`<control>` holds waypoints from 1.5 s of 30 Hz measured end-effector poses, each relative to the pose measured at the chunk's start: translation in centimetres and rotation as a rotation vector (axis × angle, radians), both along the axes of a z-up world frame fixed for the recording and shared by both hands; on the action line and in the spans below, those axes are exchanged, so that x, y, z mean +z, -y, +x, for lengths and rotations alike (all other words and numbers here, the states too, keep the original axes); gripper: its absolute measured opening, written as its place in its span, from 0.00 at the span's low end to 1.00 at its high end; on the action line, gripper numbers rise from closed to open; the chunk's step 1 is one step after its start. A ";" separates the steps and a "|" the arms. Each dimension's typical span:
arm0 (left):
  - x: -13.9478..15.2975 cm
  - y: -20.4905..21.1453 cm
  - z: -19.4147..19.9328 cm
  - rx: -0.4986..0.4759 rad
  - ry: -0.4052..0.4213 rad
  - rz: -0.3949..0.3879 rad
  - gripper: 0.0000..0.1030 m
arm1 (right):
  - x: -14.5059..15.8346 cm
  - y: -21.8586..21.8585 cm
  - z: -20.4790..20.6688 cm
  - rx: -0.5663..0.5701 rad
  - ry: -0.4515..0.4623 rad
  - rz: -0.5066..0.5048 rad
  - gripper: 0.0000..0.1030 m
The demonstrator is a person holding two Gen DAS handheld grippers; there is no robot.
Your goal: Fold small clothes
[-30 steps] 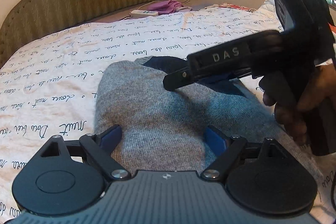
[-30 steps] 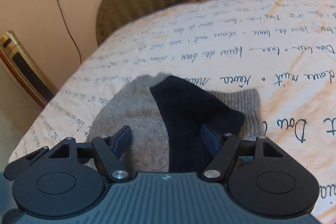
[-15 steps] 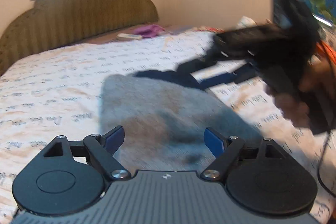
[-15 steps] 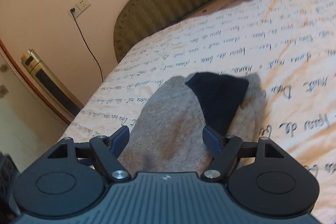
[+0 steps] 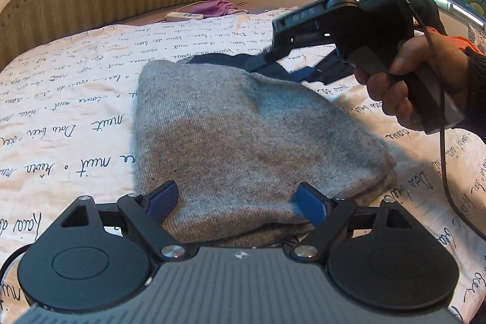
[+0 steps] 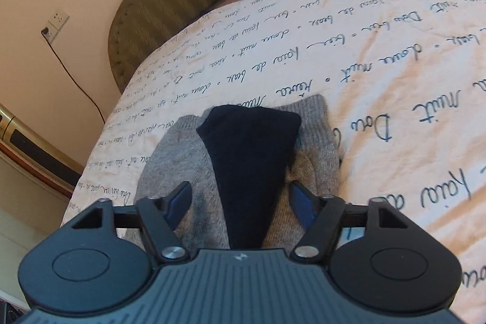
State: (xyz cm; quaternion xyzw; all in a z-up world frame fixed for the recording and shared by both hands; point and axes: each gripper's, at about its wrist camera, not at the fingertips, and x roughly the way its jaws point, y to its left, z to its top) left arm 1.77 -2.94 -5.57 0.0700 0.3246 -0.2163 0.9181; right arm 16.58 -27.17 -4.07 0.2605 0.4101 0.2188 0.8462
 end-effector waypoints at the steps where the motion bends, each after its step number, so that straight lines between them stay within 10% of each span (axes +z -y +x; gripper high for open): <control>1: -0.1 0.0 0.0 0.001 0.001 0.002 0.86 | -0.1 -0.2 0.2 0.009 -0.001 -0.009 0.18; 8: -0.4 -0.4 -0.3 -0.014 0.013 -0.002 0.87 | 0.1 1.6 -0.8 -0.001 0.038 -0.072 0.05; 12: -0.2 -0.1 -0.4 -0.010 0.026 0.008 0.87 | -1.8 3.1 -1.1 -0.045 0.004 0.059 0.06; 20: 2.4 -1.3 -1.2 0.051 0.008 -0.092 0.86 | 4.5 1.5 -7.9 -0.024 0.197 0.058 0.14; 25: -0.4 0.5 -0.5 0.036 -0.013 -0.008 0.90 | 0.4 -3.5 -8.6 0.117 0.094 -0.092 0.15; 30: 1.8 -1.2 -2.2 0.105 0.015 -0.023 0.84 | -0.4 -0.3 -10.5 0.018 0.030 0.081 0.16; 32: 2.9 -2.0 -3.3 0.155 0.059 -0.028 0.87 | 1.7 -0.4 -13.0 0.010 0.088 0.009 0.30; 35: 3.4 -2.2 -4.3 0.244 0.076 -0.012 0.90 | 3.1 -1.5 -17.4 -0.014 0.178 -0.122 0.86; 40: 0.4 -1.0 -5.3 0.277 -0.015 0.013 0.90 | 1.0 -4.2 -22.1 -0.099 0.227 -0.479 0.87; 45: -1.6 -1.3 -5.4 0.288 0.005 0.054 1.00 | -2.0 -5.1 -22.6 -0.140 0.173 -0.582 1.00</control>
